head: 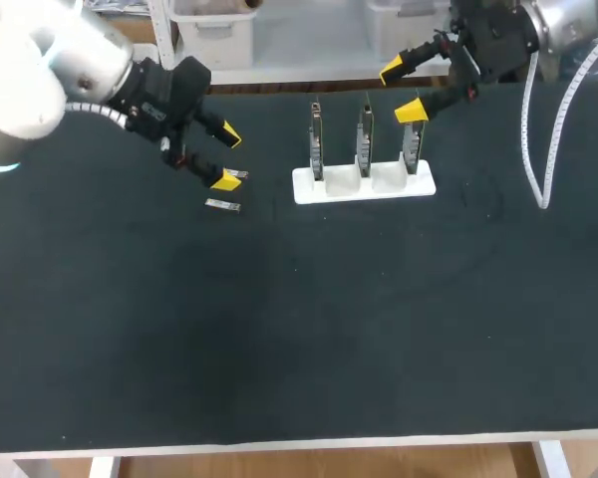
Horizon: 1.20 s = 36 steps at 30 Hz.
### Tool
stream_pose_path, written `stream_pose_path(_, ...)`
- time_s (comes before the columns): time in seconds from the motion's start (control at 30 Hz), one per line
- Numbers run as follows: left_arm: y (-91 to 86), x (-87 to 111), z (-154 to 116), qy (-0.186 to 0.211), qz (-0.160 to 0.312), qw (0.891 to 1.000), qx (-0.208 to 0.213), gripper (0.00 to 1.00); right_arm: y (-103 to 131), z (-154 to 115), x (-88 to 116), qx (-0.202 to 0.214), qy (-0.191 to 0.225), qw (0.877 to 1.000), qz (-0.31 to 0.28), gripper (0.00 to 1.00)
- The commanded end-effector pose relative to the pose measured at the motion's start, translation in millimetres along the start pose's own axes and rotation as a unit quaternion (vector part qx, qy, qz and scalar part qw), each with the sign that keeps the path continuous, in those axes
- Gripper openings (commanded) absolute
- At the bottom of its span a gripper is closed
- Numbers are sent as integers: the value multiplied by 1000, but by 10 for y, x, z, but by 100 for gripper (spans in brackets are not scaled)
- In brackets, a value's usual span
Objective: Pick up the optical module with the left hand, and insert it into the network port with the right hand.
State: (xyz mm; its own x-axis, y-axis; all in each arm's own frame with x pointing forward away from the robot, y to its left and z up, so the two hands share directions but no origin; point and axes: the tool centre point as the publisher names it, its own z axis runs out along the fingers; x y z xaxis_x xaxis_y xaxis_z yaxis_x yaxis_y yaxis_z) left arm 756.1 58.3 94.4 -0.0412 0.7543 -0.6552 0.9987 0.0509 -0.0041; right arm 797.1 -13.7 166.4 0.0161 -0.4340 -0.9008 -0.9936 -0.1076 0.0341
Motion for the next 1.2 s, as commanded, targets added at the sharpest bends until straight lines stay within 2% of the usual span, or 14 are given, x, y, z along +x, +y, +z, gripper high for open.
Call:
stream_pose_path(0.03, 138, 19, 48, 5, -7, 1000, 29, 100, -11, -1, -1, -1, 0, 1000, 0, 100)
stream_pose_path(0.13, 64, 80, 76, -9, -22, 999, 31, 100, -11, -1, -1, -1, 0, 1000, 0, 100)
stream_pose_path(0.3, -159, 199, 109, -15, -51, 998, 32, 100, -11, -1, -1, -1, 0, 1000, 0, 100)
stream_pose_path(0.5, -375, 367, 116, -7, -50, 999, 16, 100, -11, -1, -1, -1, 0, 1000, 0, 100)
stream_pose_path(0.77, -321, 410, 104, 3, -23, 1000, -6, 100, -11, -1, -1, -1, 0, 1000, 0, 100)
stream_pose_path(1.0, -193, 369, 134, 0, -6, 1000, 2, 100, -11, -1, -1, -1, 0, 1000, 0, 100)
stream_pose_path(1.1, -177, 340, 145, -25, -6, 1000, 7, 100, -11, -1, -1, -1, 0, 1000, 0, 100)
stream_pose_path(1.17, -191, 325, 144, -53, -31, 998, 12, 100, -11, -1, -1, -1, 0, 1000, 0, 100)
stream_pose_path(1.2, -191, 325, 144, -53, -31, 998, 12, 100, -11, -1, -1, -1, 0, 1000, 0, 100)
